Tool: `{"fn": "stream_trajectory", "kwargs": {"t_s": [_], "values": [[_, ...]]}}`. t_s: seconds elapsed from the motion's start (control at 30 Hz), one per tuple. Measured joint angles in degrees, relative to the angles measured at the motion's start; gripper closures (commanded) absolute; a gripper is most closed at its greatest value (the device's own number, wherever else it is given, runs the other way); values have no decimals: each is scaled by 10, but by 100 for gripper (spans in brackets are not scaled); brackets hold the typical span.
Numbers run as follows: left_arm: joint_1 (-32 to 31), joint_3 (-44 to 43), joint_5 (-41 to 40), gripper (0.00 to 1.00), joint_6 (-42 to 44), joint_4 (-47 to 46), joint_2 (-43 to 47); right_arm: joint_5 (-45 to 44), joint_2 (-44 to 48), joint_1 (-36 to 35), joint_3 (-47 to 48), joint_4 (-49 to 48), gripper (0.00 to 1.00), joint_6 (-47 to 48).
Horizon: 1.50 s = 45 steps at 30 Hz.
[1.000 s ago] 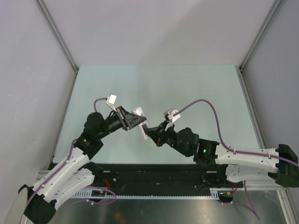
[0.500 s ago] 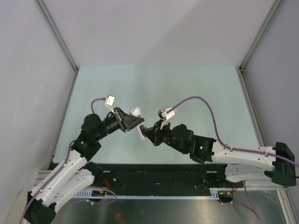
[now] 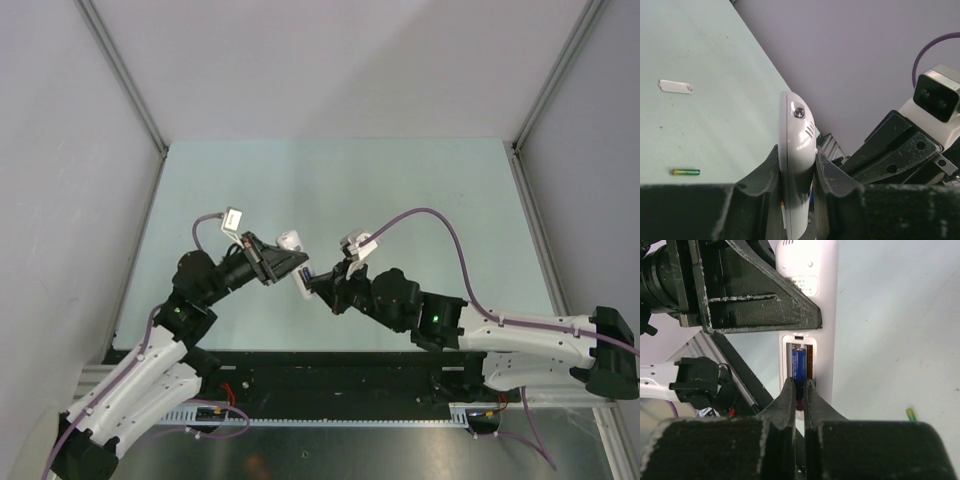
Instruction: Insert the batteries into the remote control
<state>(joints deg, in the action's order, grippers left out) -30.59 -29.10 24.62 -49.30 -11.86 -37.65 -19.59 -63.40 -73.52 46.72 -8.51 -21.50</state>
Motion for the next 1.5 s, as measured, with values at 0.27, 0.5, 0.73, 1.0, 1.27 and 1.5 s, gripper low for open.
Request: {"fn": "stream_trajectory", "kwargs": {"t_s": [0.27, 0.5, 0.73, 1.0, 1.27, 1.5], "values": [[0, 25, -31, 100, -12, -45, -27, -24, 26, -4, -14, 12, 100, 28], [0, 40, -62, 100, -7, -26, -38, -58, 84, 31, -15, 76, 100, 16], [0, 48, -78, 100, -2, 8, 25, 40, 41, 235, -9, 207, 100, 2], [0, 67, -75, 100, -2, 38, 86, 127, -153, 258, 62, 319, 100, 47], [0, 78, -73, 100, -3, 57, 109, 163, -261, 275, 65, 335, 100, 70], [0, 78, -72, 100, -3, 61, 111, 172, -315, 291, 69, 299, 89, 76]]}}
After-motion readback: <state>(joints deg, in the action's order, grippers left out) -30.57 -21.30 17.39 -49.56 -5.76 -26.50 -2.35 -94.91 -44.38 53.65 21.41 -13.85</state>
